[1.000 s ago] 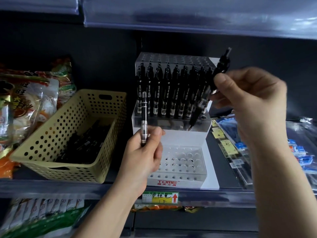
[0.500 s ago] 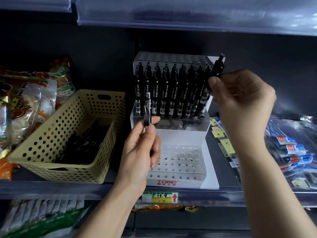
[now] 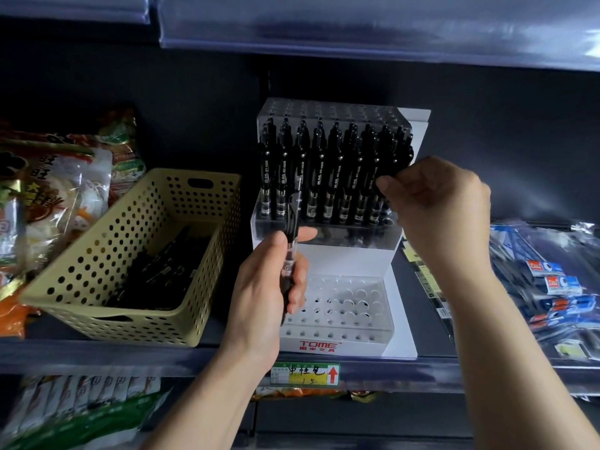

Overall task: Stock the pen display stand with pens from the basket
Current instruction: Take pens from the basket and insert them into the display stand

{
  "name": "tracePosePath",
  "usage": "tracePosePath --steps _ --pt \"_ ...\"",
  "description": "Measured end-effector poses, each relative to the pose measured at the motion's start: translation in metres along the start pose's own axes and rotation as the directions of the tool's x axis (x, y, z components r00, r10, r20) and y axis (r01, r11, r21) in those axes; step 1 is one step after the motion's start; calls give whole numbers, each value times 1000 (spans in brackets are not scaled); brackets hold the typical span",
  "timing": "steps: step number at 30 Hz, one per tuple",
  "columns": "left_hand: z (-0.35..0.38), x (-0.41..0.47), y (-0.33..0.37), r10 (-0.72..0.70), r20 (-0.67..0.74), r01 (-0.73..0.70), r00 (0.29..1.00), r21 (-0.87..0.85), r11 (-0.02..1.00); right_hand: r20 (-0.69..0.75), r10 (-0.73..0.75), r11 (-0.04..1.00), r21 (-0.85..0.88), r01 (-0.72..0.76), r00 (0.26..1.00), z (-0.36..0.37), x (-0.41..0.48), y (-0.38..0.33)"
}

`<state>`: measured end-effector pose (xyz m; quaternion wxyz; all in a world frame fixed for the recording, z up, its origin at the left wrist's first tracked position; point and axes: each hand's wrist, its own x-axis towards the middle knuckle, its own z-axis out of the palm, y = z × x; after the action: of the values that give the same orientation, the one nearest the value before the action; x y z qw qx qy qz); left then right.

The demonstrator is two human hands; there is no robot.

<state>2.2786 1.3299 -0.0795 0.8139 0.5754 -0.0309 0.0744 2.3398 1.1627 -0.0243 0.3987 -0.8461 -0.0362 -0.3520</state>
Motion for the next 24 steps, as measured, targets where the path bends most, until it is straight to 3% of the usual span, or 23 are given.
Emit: tracePosePath --steps 4,5,8,10,13,17,20,22,24 --pt "3 -2 -1 31 40 -30 999 -30 999 -119 -71 997 11 73 990 -4 -4 -12" --pt "4 -3 -1 56 39 -56 998 -19 998 -80 -110 992 54 115 991 -5 -7 -20" --pt "9 -5 -4 192 3 -192 981 108 975 299 -187 979 137 152 936 0 -23 -43" --pt "11 -5 -6 271 -19 -263 962 172 949 397 -201 977 141 157 895 4 -31 -50" --pt "10 -4 -6 338 -34 -321 941 232 918 385 -165 966 248 70 908 7 -35 -51" --pt "10 -3 -10 325 -21 -307 946 271 912 295 -70 888 453 -75 953 0 -27 -50" --pt "7 -1 -11 307 -32 -272 951 384 882 197 -21 858 507 -84 980 -13 -14 -42" --pt "1 2 -10 323 -13 -271 946 514 814 121 -5 865 498 -56 993 -21 -6 -35" --pt "-6 4 -8 366 39 -294 930 677 675 30 0 906 422 -13 1000 -28 0 -27"
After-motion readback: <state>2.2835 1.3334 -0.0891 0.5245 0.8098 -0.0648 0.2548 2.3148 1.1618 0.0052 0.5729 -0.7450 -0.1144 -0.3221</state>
